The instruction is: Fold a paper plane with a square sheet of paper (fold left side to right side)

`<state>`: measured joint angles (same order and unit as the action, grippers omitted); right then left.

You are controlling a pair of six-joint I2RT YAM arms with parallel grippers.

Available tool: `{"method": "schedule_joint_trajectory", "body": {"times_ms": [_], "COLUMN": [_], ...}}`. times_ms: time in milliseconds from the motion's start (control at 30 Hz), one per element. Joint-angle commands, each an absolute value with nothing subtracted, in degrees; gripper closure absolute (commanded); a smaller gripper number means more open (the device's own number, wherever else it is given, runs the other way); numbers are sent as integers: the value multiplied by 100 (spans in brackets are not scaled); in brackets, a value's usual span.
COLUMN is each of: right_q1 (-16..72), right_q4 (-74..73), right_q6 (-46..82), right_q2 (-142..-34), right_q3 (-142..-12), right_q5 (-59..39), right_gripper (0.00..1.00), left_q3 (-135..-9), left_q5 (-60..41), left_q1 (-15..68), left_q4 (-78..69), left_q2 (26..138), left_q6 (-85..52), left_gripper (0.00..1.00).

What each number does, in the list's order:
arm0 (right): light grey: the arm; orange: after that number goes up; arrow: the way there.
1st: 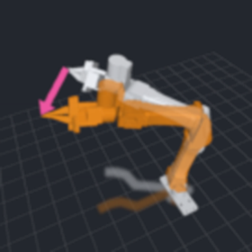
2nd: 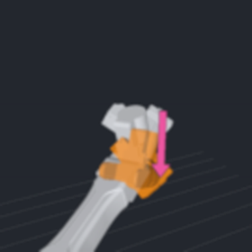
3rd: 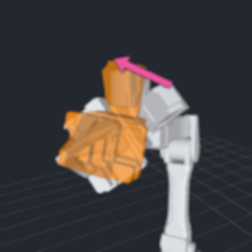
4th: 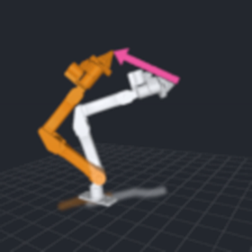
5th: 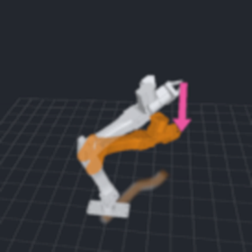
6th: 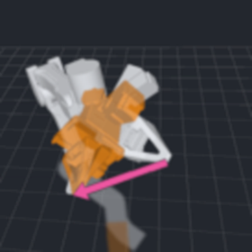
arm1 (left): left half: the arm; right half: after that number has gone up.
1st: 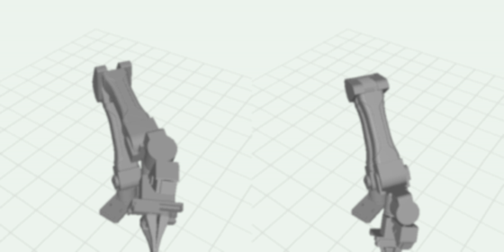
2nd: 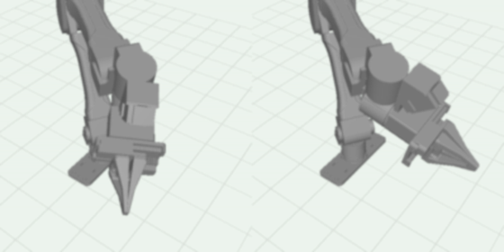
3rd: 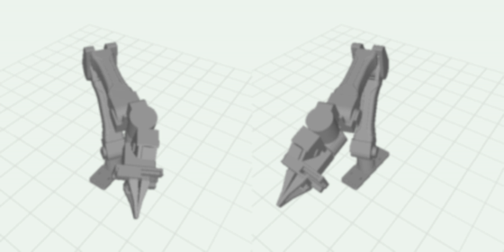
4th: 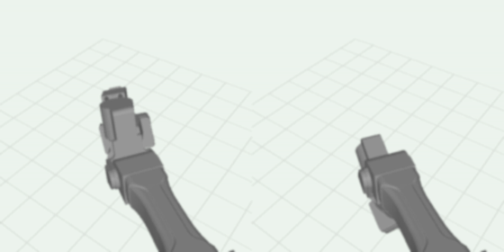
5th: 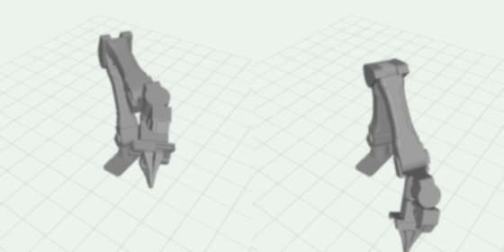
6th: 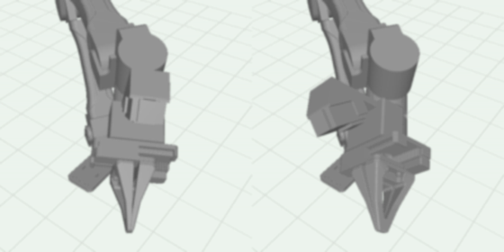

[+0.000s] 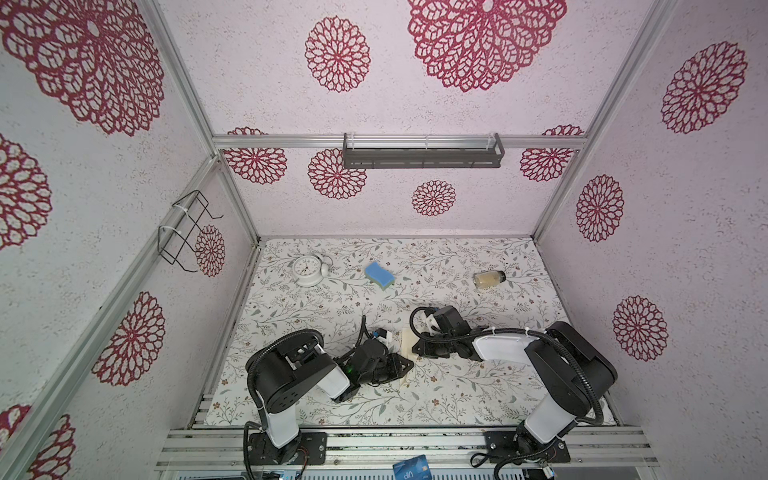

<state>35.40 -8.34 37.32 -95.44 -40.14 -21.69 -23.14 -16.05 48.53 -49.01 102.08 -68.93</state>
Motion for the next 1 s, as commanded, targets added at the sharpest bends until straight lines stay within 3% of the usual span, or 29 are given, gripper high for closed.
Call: {"method": "schedule_joint_trajectory", "body": {"times_ms": [0, 200, 367, 967], "right_q1": [3567, 3568, 3568, 3555], "right_q4": [-863, -966, -1065, -1872], "right_q6": [3598, 3764, 4114, 5190], "right_q2": [-9641, -9565, -9563, -9447], "right_q3": [-4057, -3917, -3812, -3226], "right_q5": [-2099, -2057, -2013, -2074], "right_gripper": [100, 100, 100, 100], "left_q3": [-2365, -2890, -3611, -4913], "left_q5": [-1615, -1103, -572, 273], "left_q1": [4729, 4693, 4743, 5393], "left_q4": [-4276, -1768, 160, 1418], "left_q2": [9707, 8553, 8320, 9603], "left_q6": [-6536, -5436, -4502, -3602], "left_gripper": [64, 44, 33, 29]}}
